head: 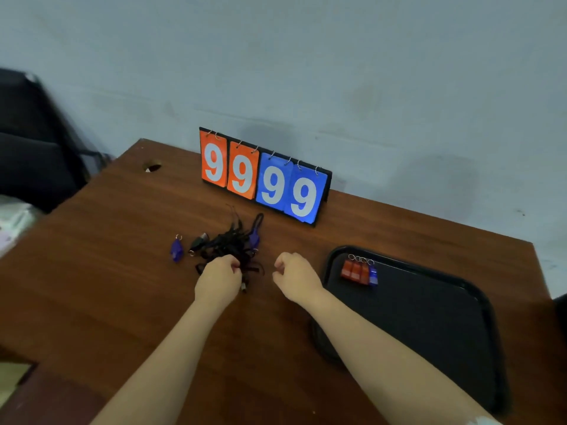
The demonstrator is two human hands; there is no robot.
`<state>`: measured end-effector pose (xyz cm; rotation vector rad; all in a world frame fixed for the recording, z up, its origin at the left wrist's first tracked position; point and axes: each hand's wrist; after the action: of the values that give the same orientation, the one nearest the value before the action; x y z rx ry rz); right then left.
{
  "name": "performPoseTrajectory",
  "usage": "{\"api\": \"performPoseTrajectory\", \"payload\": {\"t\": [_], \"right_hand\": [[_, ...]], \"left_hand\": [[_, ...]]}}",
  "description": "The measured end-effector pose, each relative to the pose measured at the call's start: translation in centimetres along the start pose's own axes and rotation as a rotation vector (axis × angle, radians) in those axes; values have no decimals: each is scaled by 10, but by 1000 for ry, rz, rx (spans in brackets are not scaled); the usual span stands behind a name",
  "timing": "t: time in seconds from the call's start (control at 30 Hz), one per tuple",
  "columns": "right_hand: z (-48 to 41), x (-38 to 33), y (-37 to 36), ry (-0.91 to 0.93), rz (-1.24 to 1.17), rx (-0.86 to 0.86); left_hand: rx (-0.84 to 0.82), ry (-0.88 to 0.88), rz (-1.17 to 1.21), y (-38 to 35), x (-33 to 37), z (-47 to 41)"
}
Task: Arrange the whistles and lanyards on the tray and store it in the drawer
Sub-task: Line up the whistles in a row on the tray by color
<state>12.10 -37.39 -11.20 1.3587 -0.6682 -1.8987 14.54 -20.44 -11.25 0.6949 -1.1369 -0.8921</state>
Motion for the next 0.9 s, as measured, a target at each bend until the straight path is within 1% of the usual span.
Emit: {"api": "performPoseTrajectory", "payload": {"t": [0.1, 0.2, 0.27, 0.33, 0.4, 0.47, 0.5, 0.53, 0.6, 0.67, 0.77, 0.83, 0.9], "right_hand": [[-20, -16, -8, 21, 50, -22], [-41, -28, -14, 49, 115, -54], [-54, -34, -17, 69, 166, -89], [-66, -40, -21, 83, 213, -130], [-74, -42, -24, 83, 285, -168], [-78, -42, -28, 69, 347, -169], [-79, -40, -29, 70, 360, -149], [-79, -38, -30, 80, 355, -121], [-76, -32, -31, 89, 269, -67], [-69, -24, -29, 48, 130, -8], [-56, -13, -22, -34, -52, 123], [-46, -7, -15, -90, -173, 190], [-33, -2, -5, -142, -334, 213]], "left_hand": [[89, 17, -22, 9, -16, -13], [228, 73, 71, 17, -31, -28], [260, 117, 45, 19, -42, -38], [219, 186, -64, 19, -54, -49], [112, 232, -131, 19, -65, -59], [2, 221, -162, 17, -74, -66], [-15, 205, -184, 16, -76, -67], [2, 188, -204, 14, -78, -68], [85, 162, -169, 11, -78, -67], [126, 180, -50, 8, -77, -66], [179, 222, 115, 6, -75, -62], [277, 242, 245, 8, -71, -55], [378, 235, 389, 13, -63, -46]]}}
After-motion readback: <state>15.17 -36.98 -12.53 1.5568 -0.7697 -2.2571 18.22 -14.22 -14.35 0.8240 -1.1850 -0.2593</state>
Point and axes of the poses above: each hand's wrist, its own z-axis away from the middle knuckle, its own y-axis out of the back of the hand, x = y × z
